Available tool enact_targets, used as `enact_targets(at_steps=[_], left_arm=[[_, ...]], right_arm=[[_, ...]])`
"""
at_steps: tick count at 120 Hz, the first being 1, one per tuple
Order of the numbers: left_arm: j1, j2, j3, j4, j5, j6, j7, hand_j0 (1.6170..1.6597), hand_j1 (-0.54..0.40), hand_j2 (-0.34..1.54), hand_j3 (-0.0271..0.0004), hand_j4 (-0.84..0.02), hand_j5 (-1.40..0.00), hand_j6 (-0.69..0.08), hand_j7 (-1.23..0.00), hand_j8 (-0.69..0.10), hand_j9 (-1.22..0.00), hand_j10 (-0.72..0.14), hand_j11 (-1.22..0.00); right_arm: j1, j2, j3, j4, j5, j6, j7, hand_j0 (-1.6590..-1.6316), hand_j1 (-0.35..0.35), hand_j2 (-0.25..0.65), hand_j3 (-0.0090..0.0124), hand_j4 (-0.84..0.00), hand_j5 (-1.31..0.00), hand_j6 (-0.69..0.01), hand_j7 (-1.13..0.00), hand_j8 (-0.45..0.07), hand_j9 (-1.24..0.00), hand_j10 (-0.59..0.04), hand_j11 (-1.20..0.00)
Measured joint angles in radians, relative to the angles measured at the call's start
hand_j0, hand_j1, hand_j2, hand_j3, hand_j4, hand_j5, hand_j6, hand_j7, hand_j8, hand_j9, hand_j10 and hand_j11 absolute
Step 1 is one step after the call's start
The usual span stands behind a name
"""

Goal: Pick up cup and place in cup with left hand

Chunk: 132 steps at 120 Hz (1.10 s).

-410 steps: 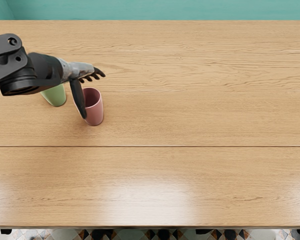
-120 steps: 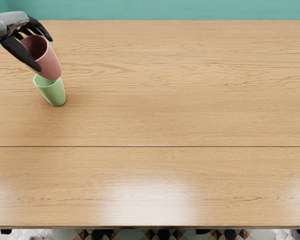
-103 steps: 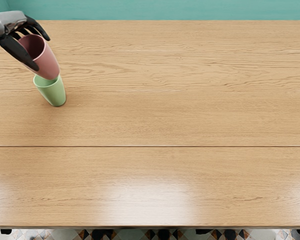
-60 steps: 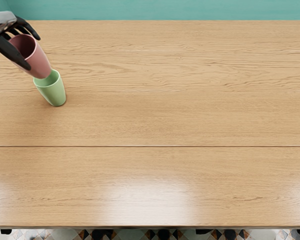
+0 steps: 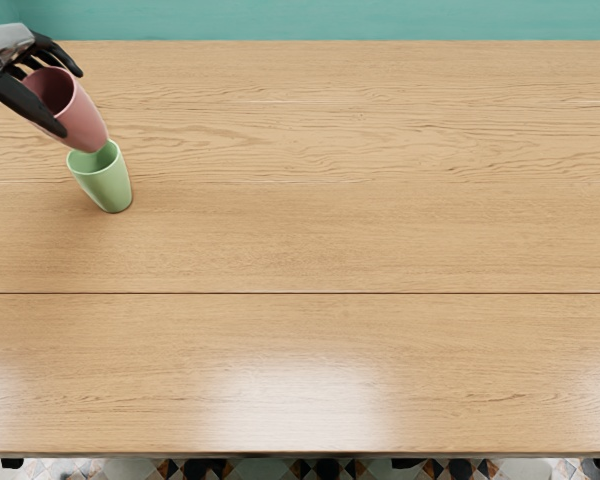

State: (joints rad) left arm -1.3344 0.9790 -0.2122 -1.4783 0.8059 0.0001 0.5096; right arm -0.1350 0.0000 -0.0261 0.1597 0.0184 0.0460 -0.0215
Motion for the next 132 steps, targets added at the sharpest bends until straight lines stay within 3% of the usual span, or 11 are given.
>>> enact_targets(at_steps=[54, 79, 132], left_arm=[[0.046, -0.012, 0.0, 0.031, 0.0, 0.023, -0.017, 1.6553, -0.127, 0.14, 0.0, -0.493, -0.71, -0.318, -0.69, -0.258, -0.69, -0.36, -0.68], [0.061, -0.032, 0.003, 0.05, 0.0, 0.047, -0.046, 1.655, -0.119, 0.11, 0.0, -0.494, -0.7, -0.323, -0.68, -0.257, -0.69, -0.353, -0.68], [0.083, -0.032, 0.006, 0.056, 0.0, 0.052, -0.051, 1.6548, -0.108, 0.1, 0.0, -0.489, -0.69, -0.333, -0.68, -0.268, -0.68, -0.368, -0.68]], right_arm=[[0.0, 0.0, 0.0, 0.0, 0.0, 0.0, 0.0, -1.6581, -0.329, -0.003, 0.0, -0.017, -0.02, -0.017, -0.02, -0.017, -0.02, -0.017, -0.02], [0.0, 0.0, 0.0, 0.0, 0.0, 0.0, 0.0, -1.6581, -0.329, -0.003, 0.0, -0.017, -0.02, -0.017, -0.02, -0.017, -0.02, -0.017, -0.02], [0.0, 0.0, 0.0, 0.0, 0.0, 0.0, 0.0, -1.6581, -0.329, -0.003, 0.0, -0.017, -0.02, -0.017, -0.02, -0.017, -0.02, -0.017, -0.02]])
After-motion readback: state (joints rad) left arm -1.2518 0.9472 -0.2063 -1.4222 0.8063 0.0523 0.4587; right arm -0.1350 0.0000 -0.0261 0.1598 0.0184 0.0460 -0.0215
